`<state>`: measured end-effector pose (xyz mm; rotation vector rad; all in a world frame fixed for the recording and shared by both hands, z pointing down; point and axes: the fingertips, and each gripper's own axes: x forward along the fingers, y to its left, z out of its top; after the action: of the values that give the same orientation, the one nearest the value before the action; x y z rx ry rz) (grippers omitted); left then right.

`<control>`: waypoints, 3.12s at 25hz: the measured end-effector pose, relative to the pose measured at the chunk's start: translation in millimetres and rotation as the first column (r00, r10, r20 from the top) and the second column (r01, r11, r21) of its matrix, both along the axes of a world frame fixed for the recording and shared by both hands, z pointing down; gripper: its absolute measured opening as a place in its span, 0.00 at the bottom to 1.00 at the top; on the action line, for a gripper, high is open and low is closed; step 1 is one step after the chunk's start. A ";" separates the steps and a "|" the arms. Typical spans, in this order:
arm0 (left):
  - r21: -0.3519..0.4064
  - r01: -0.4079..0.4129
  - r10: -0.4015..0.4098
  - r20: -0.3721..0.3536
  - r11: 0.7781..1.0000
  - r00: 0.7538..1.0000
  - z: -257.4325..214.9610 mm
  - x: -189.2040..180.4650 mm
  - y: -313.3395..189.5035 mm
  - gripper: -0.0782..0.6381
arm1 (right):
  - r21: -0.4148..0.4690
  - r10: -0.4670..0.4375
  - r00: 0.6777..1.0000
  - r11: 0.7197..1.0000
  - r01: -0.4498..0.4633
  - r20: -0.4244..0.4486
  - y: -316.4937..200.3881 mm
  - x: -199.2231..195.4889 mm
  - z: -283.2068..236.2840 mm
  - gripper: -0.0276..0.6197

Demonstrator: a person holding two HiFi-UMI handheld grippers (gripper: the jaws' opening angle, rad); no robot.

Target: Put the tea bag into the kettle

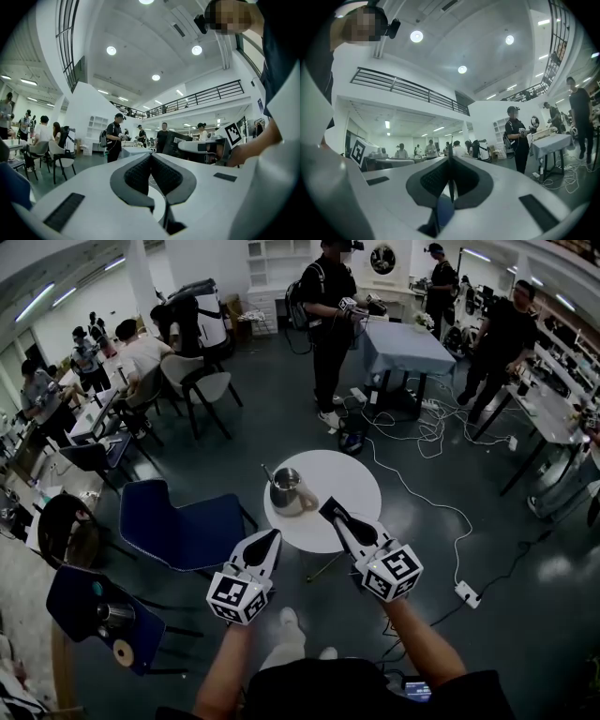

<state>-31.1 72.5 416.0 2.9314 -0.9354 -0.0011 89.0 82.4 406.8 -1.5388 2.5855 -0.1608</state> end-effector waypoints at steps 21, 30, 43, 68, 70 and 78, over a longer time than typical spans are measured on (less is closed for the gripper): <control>-0.010 -0.030 0.030 -0.016 0.999 0.999 -4.6 -2.5 -124.9 0.13 | -0.004 0.026 1.000 1.000 -0.026 0.015 -122.7 -8.0 -4.0 0.08; -0.019 -0.047 0.046 -0.023 0.999 0.999 -7.6 -10.0 -172.4 0.13 | -0.013 0.044 0.999 0.999 -0.044 0.013 -167.7 -16.5 -5.7 0.08; -0.050 -0.089 0.086 -0.051 0.995 0.995 11.3 -31.1 -232.5 0.13 | -0.033 0.096 0.995 0.995 -0.095 0.004 -218.8 -35.5 10.1 0.08; -0.103 -0.131 0.126 -0.057 0.986 0.990 32.3 -51.8 -305.1 0.13 | -0.064 0.117 0.993 0.991 -0.116 0.013 -302.6 -58.9 24.9 0.08; -0.105 -0.130 0.125 -0.058 0.986 0.991 33.5 -46.1 -310.3 0.13 | -0.065 0.115 0.993 0.991 -0.113 0.015 -309.3 -52.2 26.0 0.08; -0.118 -0.070 0.067 -0.028 0.991 0.997 35.8 -29.1 -328.9 0.13 | -0.077 0.074 0.997 0.994 -0.072 0.018 -336.2 -31.2 25.7 0.08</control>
<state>-60.2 -256.3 451.8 2.8456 -0.8013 0.0228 57.8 -253.8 432.5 -1.6451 2.5308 -0.2697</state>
